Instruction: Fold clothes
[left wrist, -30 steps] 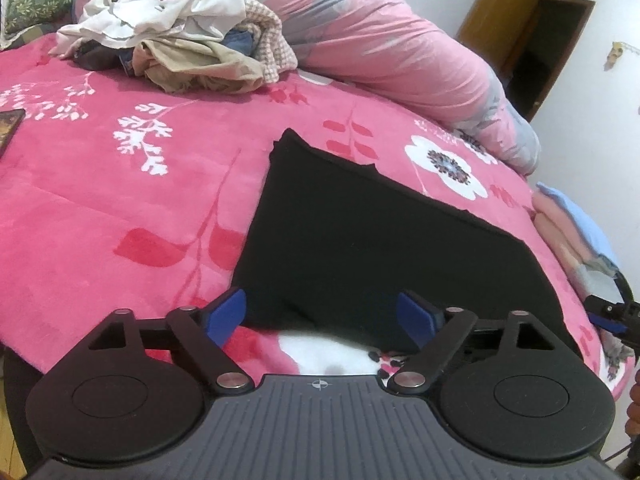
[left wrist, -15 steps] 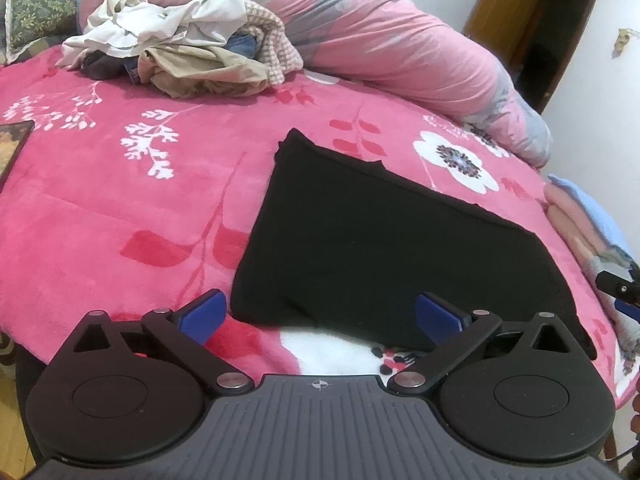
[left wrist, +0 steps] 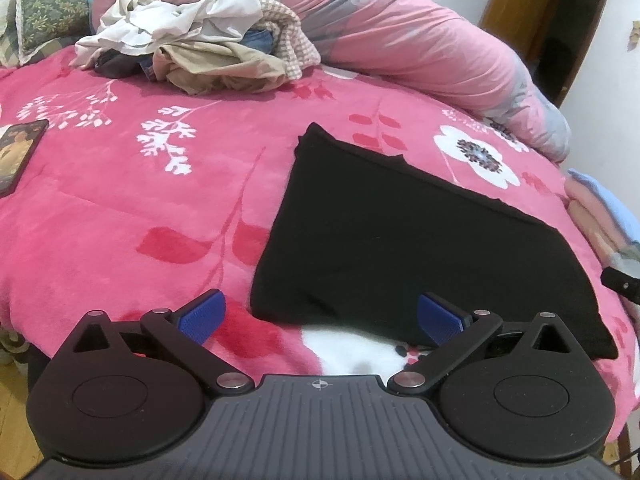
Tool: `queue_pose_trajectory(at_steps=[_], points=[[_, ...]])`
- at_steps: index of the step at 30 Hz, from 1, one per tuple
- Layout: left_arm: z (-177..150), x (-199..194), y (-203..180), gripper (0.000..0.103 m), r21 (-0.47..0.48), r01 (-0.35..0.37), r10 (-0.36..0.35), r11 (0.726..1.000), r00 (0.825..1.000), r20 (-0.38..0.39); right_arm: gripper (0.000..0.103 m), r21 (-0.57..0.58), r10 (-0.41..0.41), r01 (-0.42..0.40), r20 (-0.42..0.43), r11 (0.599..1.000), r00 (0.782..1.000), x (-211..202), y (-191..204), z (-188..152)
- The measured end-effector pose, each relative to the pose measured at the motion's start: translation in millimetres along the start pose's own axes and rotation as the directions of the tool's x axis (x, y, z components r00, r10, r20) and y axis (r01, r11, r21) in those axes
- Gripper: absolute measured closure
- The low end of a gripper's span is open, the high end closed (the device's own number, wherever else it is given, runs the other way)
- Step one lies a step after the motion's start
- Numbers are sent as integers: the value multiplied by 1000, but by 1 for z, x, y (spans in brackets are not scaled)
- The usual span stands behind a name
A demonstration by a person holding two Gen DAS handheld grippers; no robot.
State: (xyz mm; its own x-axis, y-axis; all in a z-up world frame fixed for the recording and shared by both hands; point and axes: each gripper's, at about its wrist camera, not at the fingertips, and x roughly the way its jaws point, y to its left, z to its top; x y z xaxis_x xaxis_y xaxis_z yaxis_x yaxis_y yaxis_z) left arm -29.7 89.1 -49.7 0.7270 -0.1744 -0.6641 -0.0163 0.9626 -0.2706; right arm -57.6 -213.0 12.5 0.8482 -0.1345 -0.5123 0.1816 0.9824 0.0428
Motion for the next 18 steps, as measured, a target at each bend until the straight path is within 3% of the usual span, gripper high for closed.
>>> queue_pose_trajectory(at_steps=[8, 18], points=[[0, 7, 7, 0, -25, -11, 11, 1000, 1000, -25, 0, 48, 41, -41, -1, 998, 999, 11, -7, -1], [13, 16, 15, 0, -31, -94, 93, 995, 994, -54, 0, -17, 122, -121, 56, 992, 991, 13, 16, 5]])
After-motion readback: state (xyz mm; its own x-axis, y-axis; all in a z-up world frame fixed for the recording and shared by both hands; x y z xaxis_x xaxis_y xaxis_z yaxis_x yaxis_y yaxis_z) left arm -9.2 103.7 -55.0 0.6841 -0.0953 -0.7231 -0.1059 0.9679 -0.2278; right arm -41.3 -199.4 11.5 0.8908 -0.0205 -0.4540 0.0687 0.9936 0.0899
